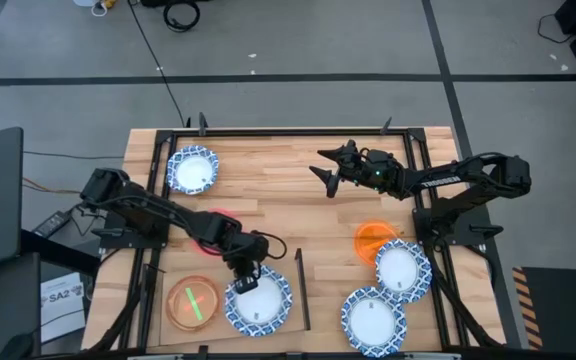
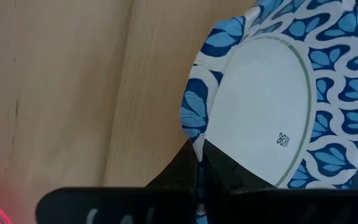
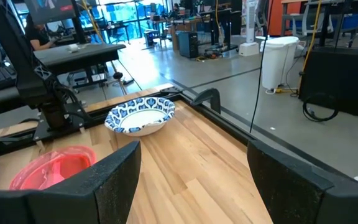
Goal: Place and stack plates onto a shelf
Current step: Put the middle top blue bowl on the shelf
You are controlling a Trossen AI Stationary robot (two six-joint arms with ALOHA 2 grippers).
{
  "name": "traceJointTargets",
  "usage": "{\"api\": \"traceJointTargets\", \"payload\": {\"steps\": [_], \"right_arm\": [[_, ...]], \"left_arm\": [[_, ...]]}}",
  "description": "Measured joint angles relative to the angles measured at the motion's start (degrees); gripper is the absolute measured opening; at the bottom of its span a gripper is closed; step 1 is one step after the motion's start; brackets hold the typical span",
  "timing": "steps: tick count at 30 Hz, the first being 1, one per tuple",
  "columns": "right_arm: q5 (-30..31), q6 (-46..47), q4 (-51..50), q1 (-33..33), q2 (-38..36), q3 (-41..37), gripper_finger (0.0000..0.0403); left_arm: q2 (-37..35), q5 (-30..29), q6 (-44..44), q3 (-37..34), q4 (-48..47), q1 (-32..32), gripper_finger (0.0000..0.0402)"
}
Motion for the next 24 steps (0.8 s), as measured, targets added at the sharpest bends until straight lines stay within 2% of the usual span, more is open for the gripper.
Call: {"api": "traceJointTargets", "payload": {"steps": [14,24], "right_arm": [[0.0,0.0,-0.2,0.0,0.0,0.0,0.0300],[0.0,0.0,-0.2,0.0,0.0,0.0,0.0300]], "left_arm": [[0.0,0.0,0.3,0.0,0.0,0.4,0.0013],[0.0,-0.4,0.3,0.0,0.0,0.4,0.0081]]}}
